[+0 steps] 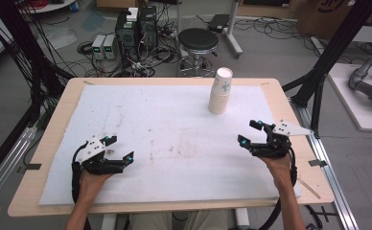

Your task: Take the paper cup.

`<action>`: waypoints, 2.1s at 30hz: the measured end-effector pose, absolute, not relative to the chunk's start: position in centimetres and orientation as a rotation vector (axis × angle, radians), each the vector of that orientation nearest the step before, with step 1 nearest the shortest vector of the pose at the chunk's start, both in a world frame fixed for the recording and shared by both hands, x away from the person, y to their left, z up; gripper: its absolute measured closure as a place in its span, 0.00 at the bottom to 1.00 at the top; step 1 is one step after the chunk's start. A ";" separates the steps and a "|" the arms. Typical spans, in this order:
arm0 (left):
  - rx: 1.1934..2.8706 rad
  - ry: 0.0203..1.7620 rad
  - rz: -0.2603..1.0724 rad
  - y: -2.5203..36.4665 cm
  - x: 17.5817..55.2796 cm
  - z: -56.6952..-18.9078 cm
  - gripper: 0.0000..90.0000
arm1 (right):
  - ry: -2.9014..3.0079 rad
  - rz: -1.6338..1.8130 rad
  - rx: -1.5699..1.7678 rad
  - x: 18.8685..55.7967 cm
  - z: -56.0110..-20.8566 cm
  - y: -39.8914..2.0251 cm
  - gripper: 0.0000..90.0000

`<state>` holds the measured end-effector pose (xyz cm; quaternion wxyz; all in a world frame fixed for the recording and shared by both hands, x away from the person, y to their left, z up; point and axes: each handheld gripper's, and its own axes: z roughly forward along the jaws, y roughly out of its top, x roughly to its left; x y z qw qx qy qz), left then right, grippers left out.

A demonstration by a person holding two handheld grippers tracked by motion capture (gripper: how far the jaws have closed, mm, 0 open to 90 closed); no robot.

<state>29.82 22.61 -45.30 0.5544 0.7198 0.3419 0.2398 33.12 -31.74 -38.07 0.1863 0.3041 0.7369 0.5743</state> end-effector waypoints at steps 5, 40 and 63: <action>1.698 0.809 0.564 22.6 29.9 -45.3 0.09 | 2.093 1.584 0.847 34.7 -34.8 -32.4 0.20; 1.713 0.811 0.567 22.5 29.9 -45.3 0.09 | 2.373 1.253 0.825 48.1 -23.4 -30.5 0.20; 1.730 0.813 0.570 22.3 30.0 -45.3 0.09 | 2.657 0.770 0.896 55.9 -24.3 -23.6 0.20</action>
